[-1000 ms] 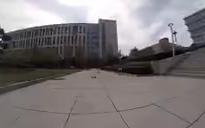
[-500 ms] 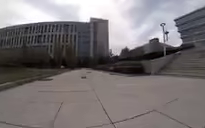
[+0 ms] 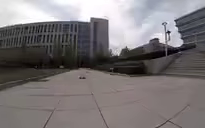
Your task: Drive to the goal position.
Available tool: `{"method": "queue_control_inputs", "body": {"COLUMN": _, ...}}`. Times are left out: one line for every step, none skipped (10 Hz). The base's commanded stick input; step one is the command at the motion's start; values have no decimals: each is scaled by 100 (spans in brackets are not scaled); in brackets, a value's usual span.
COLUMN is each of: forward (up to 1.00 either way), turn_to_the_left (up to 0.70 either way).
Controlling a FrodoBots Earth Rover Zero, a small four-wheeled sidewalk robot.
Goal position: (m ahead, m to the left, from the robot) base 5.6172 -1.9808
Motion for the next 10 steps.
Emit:
{"method": "queue_control_inputs", "body": {"forward": 70, "turn_to_the_left": 0}}
{"method": "queue_control_inputs", "body": {"forward": 70, "turn_to_the_left": 0}}
{"method": "queue_control_inputs", "body": {"forward": 70, "turn_to_the_left": 0}}
{"method": "queue_control_inputs", "body": {"forward": 70, "turn_to_the_left": 0}}
{"method": "queue_control_inputs", "body": {"forward": 70, "turn_to_the_left": 0}}
{"method": "queue_control_inputs", "body": {"forward": 70, "turn_to_the_left": 0}}
{"method": "queue_control_inputs", "body": {"forward": 70, "turn_to_the_left": 0}}
{"method": "queue_control_inputs", "body": {"forward": 70, "turn_to_the_left": 0}}
{"method": "queue_control_inputs", "body": {"forward": 70, "turn_to_the_left": 0}}
{"method": "queue_control_inputs", "body": {"forward": 70, "turn_to_the_left": 0}}
